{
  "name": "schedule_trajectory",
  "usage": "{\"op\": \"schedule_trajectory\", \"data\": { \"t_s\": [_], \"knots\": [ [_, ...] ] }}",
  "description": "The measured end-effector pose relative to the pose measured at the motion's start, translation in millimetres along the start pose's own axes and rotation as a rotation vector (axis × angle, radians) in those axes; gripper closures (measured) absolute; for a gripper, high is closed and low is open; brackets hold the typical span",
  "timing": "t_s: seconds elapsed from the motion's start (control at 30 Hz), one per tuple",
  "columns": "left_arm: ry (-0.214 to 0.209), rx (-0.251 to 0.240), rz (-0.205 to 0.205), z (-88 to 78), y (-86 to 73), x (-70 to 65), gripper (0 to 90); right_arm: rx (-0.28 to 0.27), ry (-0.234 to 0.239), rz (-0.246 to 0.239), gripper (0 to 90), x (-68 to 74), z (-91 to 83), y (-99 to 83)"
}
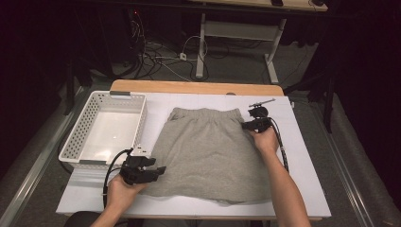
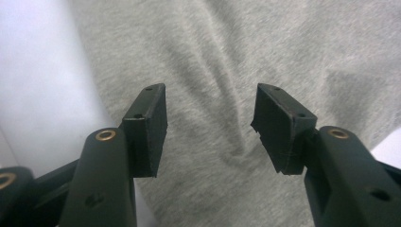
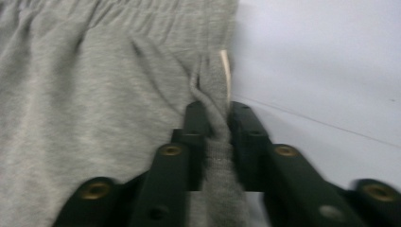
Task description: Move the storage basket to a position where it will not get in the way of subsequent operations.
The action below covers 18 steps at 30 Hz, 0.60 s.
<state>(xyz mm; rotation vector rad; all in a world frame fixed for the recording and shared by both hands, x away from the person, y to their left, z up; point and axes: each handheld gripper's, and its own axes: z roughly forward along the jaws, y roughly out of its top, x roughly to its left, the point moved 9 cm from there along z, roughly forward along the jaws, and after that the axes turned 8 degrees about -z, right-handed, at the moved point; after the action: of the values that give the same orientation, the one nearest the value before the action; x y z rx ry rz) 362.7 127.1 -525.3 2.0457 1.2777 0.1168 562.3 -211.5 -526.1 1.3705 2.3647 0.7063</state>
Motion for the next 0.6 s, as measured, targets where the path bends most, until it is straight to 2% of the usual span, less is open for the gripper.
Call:
{"op": "schedule_trajectory", "data": {
  "t_s": [0.03,0.1,0.2,0.33,0.43,0.47,0.6],
  "knots": [
    [-0.001,0.000,-0.004,-0.2,-0.5,0.5,43.5,0.011,-0.018,-0.030,83.3,1.2,-1.0,0.2],
    [0.006,0.002,-0.014,-0.8,-1.9,2.3,42.9,0.016,-0.044,-0.041,84.1,-0.9,-3.0,-1.1],
    [0.008,0.006,-0.030,-1.0,-3.1,5.0,42.9,0.006,-0.074,-0.015,84.3,-12.5,-8.8,-3.3],
    [0.018,0.032,-0.036,3.7,-4.9,5.7,42.9,0.012,-0.116,-0.016,84.3,-26.5,-15.7,-5.9],
    [0.019,0.056,-0.043,6.7,-7.3,6.9,42.9,0.028,-0.123,0.011,83.1,-33.5,-13.6,-11.1],
    [0.020,0.064,-0.045,7.8,-8.0,7.1,42.9,0.028,-0.107,0.023,81.3,-32.9,-11.6,-12.1],
    [0.016,0.068,-0.038,10.0,-8.9,5.5,43.9,0.003,-0.093,0.014,63.7,-22.7,-13.3,-9.7]
  ]
}}
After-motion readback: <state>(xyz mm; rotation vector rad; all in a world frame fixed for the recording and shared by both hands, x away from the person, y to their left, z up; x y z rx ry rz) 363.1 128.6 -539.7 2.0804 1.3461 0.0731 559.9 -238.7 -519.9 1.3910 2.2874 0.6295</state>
